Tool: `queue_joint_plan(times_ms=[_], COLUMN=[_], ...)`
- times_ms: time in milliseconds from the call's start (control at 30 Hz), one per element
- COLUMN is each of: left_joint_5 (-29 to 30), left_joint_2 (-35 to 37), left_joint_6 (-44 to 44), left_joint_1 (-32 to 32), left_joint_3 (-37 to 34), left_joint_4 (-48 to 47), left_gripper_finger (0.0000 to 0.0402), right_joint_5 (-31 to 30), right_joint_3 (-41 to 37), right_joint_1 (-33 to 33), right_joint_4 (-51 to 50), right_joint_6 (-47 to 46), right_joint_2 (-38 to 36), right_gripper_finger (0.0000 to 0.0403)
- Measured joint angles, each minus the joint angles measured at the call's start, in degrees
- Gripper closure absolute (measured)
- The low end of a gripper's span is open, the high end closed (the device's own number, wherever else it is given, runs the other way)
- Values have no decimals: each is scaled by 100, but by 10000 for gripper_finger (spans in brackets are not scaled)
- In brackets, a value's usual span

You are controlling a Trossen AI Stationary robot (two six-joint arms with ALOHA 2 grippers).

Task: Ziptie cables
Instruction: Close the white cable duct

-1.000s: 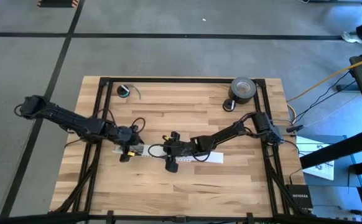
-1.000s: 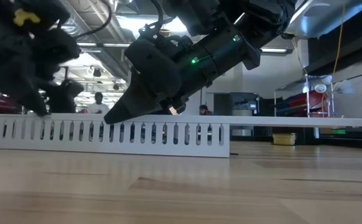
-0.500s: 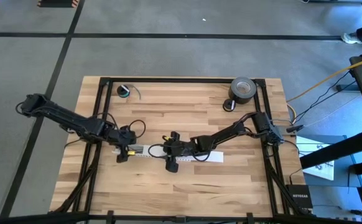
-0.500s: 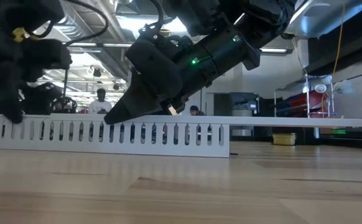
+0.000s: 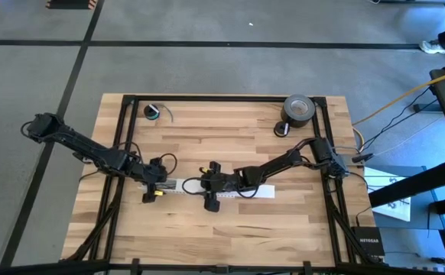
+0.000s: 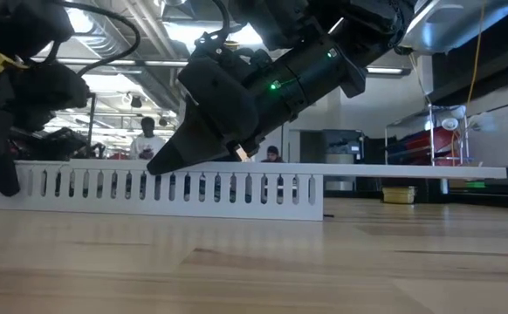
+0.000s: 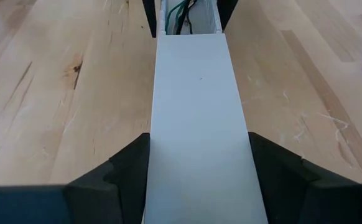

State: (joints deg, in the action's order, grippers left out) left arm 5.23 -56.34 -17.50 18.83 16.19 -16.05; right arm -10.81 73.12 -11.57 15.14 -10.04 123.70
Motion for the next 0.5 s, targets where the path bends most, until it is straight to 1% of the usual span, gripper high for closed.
queue_joint_plan(times_ms=[100, 167, 233, 367, 500], left_joint_5=[33, 54, 55, 90, 92], left_joint_2=[2, 2, 2, 2, 4], left_joint_6=[70, 83, 121, 145, 145], left_joint_1=[-4, -4, -4, -4, -4], left_joint_3=[0, 0, 0, 0, 0], left_joint_4=[153, 365, 495, 549, 563], left_gripper_finger=[112, 120, 136, 177, 200], right_joint_5=[9, 77, 172, 175, 149], right_joint_3=[0, -4, -11, -11, -14], right_joint_1=[4, 9, 11, 11, 11], right_joint_4=[28, 110, 188, 207, 239], right_joint_6=[2, 26, 77, 109, 95], right_joint_2=[0, 0, 6, 7, 9], right_gripper_finger=[192, 192, 192, 192, 192])
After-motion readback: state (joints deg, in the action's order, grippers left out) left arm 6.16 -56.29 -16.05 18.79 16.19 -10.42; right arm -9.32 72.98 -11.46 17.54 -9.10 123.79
